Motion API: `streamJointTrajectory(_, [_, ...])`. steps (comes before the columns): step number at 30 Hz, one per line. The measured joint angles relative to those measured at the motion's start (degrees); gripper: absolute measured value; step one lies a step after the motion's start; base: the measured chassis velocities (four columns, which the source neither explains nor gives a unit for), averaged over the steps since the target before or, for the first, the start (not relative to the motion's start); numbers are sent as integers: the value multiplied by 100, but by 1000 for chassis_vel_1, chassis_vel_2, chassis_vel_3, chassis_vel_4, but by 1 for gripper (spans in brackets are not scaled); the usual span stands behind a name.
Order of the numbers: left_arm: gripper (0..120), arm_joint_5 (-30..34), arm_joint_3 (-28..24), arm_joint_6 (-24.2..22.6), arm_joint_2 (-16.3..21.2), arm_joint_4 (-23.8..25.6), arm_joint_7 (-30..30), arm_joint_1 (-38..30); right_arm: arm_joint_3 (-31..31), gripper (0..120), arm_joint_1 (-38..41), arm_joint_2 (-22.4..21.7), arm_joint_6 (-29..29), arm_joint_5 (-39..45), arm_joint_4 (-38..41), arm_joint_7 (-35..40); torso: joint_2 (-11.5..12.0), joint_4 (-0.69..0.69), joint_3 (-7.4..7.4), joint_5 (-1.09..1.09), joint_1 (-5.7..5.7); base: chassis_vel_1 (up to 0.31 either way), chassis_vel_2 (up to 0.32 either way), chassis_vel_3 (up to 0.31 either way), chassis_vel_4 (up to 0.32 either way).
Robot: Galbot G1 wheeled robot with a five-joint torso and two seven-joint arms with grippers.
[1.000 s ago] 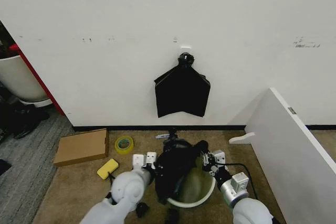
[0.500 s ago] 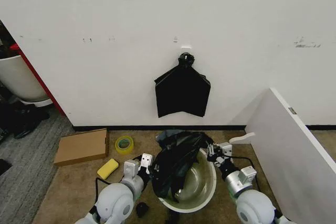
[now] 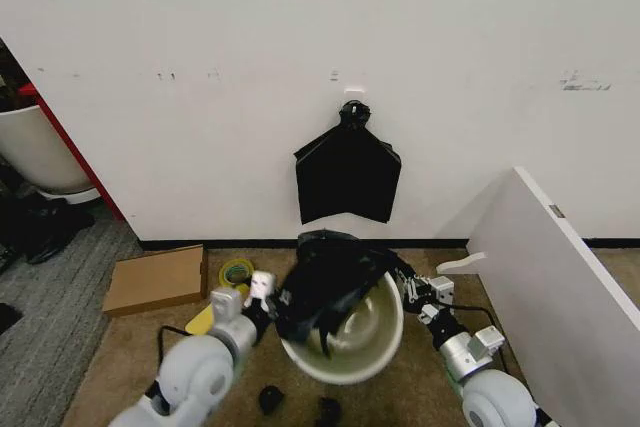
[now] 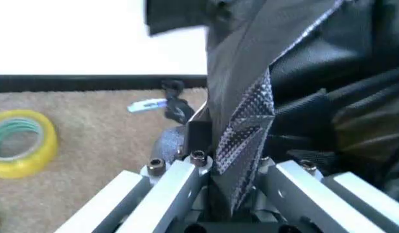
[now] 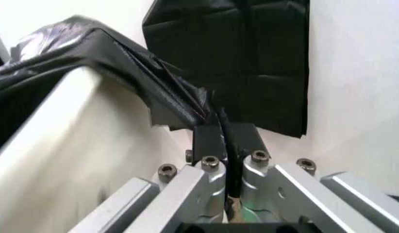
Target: Place the garbage bag over the trash bin.
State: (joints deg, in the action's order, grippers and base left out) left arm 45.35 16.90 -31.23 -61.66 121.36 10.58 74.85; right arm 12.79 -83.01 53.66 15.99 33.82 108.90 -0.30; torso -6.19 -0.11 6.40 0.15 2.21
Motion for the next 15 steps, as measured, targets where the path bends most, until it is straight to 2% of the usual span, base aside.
streamJointTrajectory(3, [0, 121, 126, 0, 58, 0, 14, -32, 2, 0, -1, -6, 92, 94, -53, -178, 0, 1, 0, 0, 0, 0, 0, 0, 0])
streamJointTrajectory(5, [0, 205, 222, 47, 113, -4, 26, -66, -17, 0, 8, 6, 271, 210, -128, -561, 0, 1, 0, 0, 0, 0, 0, 0, 0])
streamJointTrajectory(9, [0, 244, 300, 293, 132, -94, 51, -166, -59, 0, 93, 79, 698, 639, -361, -1874, 0, 1, 0, -1, 0, 0, 0, 0, 0])
streamJointTrajectory(11, [0, 258, 314, 308, 129, -99, 56, -181, -59, 0, 111, 90, 734, 677, -415, -2024, 0, 1, 0, -1, 0, 0, 0, 0, 0])
streamJointTrajectory(13, [0, 379, 399, 328, 112, -98, 100, -253, -58, 0, 224, 165, 880, 754, -769, -2689, 0, 0, 0, 0, 0, 0, 0, 0, 0])
streamJointTrajectory(15, [0, 481, 464, 318, 104, -68, 146, -284, -58, 0, 315, 257, 979, 723, -1029, -2954, 0, 0, 0, 0, 0, 0, 0, 0, 0])
